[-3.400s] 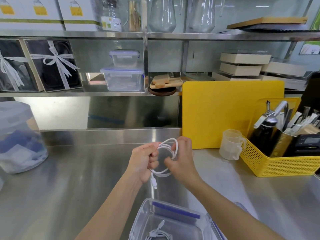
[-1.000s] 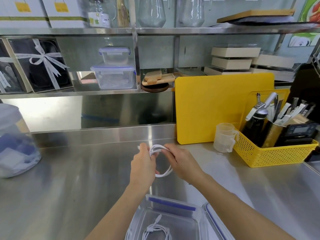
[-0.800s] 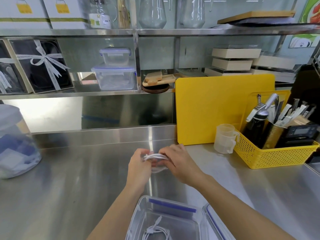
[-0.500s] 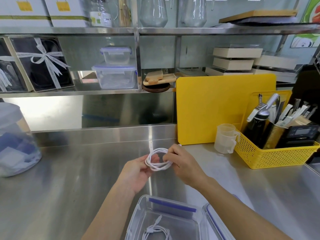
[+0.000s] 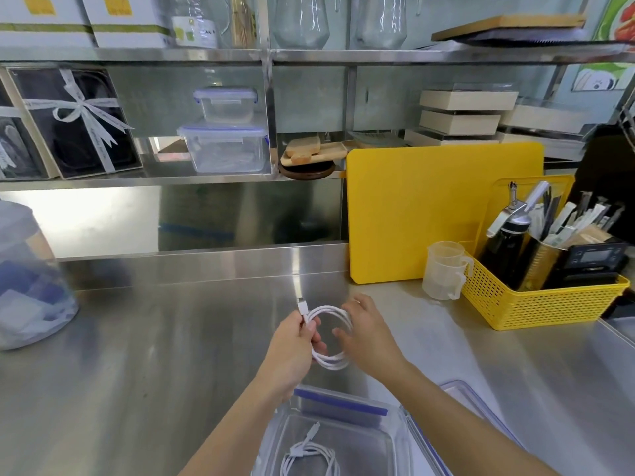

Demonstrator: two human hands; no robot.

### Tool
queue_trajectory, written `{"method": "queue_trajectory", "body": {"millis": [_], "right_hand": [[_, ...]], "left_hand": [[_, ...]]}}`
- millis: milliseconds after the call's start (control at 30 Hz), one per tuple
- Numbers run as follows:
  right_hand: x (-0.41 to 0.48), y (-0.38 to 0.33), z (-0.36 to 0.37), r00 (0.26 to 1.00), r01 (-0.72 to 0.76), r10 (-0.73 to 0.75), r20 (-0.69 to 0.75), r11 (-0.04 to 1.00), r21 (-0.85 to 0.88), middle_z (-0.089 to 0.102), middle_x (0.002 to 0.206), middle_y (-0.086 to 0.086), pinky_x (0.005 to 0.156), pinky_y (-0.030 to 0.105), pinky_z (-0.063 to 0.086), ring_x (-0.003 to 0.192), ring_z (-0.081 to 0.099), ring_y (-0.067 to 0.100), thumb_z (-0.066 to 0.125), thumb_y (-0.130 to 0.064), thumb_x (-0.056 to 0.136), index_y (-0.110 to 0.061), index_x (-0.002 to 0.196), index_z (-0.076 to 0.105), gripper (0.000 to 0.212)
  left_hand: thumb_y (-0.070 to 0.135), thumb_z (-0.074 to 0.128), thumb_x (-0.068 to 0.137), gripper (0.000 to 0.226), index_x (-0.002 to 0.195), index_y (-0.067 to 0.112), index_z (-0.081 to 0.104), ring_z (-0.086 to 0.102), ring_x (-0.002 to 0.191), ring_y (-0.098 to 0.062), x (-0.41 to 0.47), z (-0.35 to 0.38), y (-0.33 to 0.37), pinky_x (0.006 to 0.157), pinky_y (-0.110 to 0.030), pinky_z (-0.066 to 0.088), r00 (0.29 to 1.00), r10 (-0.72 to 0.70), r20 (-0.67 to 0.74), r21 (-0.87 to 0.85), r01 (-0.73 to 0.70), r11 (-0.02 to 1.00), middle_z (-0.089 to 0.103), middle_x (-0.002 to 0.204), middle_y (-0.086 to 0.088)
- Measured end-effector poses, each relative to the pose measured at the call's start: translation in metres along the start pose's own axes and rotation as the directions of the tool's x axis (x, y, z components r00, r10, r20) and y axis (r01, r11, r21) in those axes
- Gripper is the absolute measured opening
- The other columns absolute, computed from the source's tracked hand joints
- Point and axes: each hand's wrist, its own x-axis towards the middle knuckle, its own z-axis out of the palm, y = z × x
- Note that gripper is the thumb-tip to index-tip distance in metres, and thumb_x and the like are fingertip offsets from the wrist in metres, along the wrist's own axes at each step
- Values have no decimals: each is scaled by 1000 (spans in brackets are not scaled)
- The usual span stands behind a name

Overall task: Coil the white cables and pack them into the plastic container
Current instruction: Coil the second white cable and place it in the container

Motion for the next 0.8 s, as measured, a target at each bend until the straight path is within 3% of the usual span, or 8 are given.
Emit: {"method": "queue_trajectory", "body": {"millis": [67, 167, 267, 400, 500, 567, 667, 800], "right_hand": [[0, -1, -4, 1000, -22, 21, 8, 998, 65, 56, 107, 5, 64, 10, 39, 75, 51, 8, 58, -8, 85, -13, 97, 60, 14], [-6, -4, -14, 995, -11, -20, 100, 955, 295, 64, 91, 5, 67, 12, 44, 76, 57, 12, 58, -6, 87, -15, 97, 64, 14], [-12, -9, -30, 991, -37, -53, 120, 769, 638, 69, 90, 6, 75, 19, 52, 82, 64, 14, 61, 3, 81, -16, 92, 69, 24], [-11, -12, -34, 992, -99, 4, 127, 644, 759, 71, 87, 3, 75, 23, 54, 81, 66, 14, 64, 6, 77, -13, 90, 70, 24], [-9, -9, -24, 995, -97, 82, 52, 857, 506, 61, 99, -3, 80, 19, 53, 85, 59, 8, 62, 1, 81, -19, 104, 60, 30], [-11, -8, -21, 995, 96, -94, -20, 978, 187, 46, 108, -10, 73, 6, 42, 88, 50, 4, 59, -4, 84, -24, 114, 52, 36], [-16, -6, -22, 885, 461, -465, 21, 869, -181, 56, 98, 3, 62, 28, 48, 78, 53, 19, 63, -7, 77, -23, 100, 57, 29], [-12, -9, -27, 761, 542, -647, -58, 682, -491, 62, 77, 8, 53, 31, 44, 63, 56, 23, 71, -13, 70, -13, 68, 60, 11]], "left_hand": [[17, 36, 99, 24, 79, 17, 49, 53, 69, -14, 1, 2, -2, 68, -27, 44, 998, 59, 6, 129, -59, 990, 55, 77, -4], [21, 37, 98, 17, 85, 21, 48, 47, 82, -12, 8, -1, -5, 74, -27, 37, 993, 85, 80, 261, -103, 960, 48, 93, 0], [26, 41, 97, 24, 79, 30, 56, 53, 94, -13, 13, -7, -9, 81, -28, 39, 973, -11, 232, 118, -17, 993, 57, 94, 3], [33, 39, 98, 36, 88, 7, 63, 63, 99, -31, 15, -6, -18, 94, -38, 45, 947, -66, 315, -18, 75, 997, 68, 87, -13], [30, 39, 98, 32, 75, 19, 57, 64, 76, -16, 14, -3, -18, 76, -28, 47, 978, -16, 206, 40, 8, 999, 66, 65, 7], [29, 39, 98, 31, 75, 18, 56, 60, 66, -10, 15, -4, -18, 69, -25, 44, 989, 39, 141, 72, -50, 996, 66, 64, 8], [32, 43, 97, 26, 82, 18, 58, 61, 59, 0, 12, -5, -19, 66, -20, 46, 982, 81, 171, 88, -98, 991, 66, 61, 10], [27, 42, 98, 26, 81, 18, 60, 63, 62, 0, 10, -5, -18, 65, -18, 49, 984, 53, 172, 33, -59, 998, 67, 73, 2]]}}
